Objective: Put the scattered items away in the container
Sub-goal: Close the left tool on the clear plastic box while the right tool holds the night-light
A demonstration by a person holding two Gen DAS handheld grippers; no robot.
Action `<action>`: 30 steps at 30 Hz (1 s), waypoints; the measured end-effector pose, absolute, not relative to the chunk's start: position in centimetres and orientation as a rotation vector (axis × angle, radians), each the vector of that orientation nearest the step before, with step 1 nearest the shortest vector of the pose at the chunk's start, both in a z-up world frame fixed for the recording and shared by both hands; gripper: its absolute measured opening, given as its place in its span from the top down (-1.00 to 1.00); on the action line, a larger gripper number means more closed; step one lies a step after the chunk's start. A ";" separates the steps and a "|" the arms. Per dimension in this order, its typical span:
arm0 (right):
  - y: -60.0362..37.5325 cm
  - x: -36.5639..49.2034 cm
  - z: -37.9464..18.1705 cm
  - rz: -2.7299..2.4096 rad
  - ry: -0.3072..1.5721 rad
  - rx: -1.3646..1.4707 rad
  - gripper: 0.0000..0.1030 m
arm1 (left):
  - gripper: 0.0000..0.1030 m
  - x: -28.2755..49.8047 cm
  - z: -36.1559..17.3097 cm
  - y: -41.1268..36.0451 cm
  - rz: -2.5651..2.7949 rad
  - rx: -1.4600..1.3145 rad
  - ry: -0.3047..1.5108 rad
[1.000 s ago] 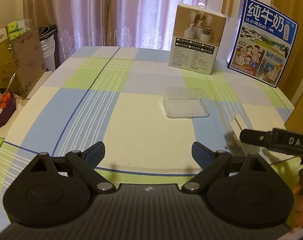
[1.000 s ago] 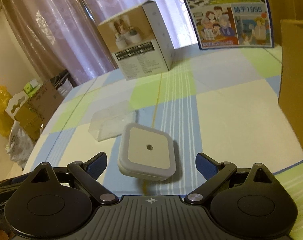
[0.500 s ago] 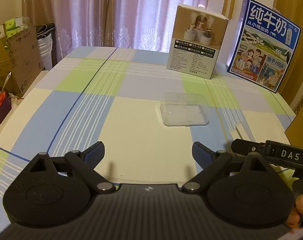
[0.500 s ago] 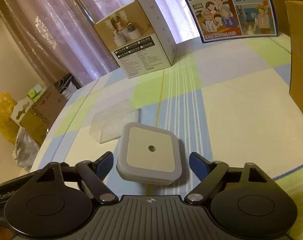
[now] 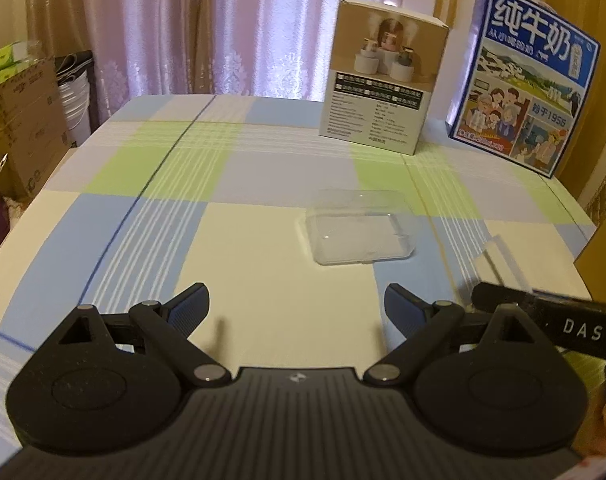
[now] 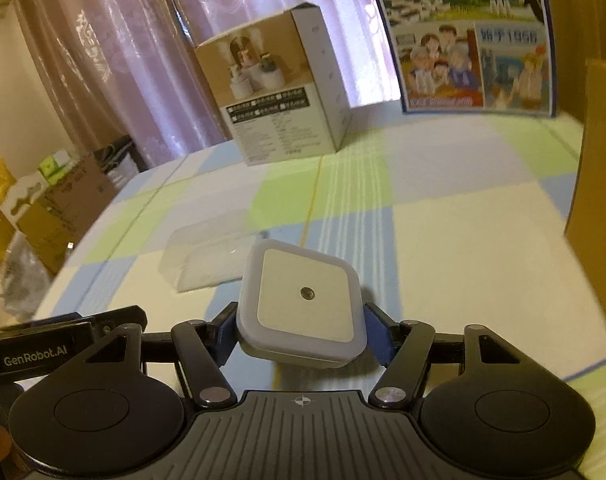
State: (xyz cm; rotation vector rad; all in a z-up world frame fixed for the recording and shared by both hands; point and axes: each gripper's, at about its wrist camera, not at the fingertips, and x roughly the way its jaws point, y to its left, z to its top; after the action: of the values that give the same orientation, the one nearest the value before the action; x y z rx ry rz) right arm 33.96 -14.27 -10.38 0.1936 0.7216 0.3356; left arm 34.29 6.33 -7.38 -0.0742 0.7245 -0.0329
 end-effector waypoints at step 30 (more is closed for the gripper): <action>-14.6 35.6 -11.1 0.216 0.577 -0.048 -0.20 | -0.88 41.7 -11.2 1.9 -0.062 -0.089 0.648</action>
State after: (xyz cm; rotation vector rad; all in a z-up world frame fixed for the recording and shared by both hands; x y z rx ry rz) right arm 35.57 -14.58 -11.12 -0.0476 0.5768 0.2155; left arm 41.71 1.86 -11.25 -0.0889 0.6480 -0.0621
